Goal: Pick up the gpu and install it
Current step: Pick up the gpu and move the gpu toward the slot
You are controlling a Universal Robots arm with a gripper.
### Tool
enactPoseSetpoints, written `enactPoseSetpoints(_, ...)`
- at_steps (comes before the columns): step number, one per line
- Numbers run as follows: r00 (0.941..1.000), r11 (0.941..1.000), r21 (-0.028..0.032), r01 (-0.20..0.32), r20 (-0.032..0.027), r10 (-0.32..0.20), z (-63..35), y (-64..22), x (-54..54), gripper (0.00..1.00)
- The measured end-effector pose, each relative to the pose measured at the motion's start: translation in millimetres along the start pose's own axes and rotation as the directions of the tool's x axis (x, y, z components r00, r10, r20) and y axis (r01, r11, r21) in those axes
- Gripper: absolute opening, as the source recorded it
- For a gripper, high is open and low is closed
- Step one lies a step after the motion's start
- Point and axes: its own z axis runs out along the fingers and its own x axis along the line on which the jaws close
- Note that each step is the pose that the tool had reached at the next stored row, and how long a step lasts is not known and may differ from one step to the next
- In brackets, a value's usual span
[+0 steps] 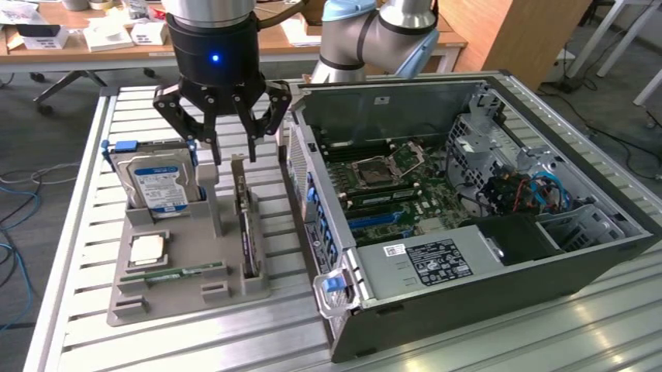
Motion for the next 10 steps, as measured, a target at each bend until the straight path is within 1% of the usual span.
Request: enactPoseSetpoints(10, 1.0, 1.0, -0.0002, 0.0, 0.0002, 0.0, 1.8, -0.1, 0.0, 0.47)
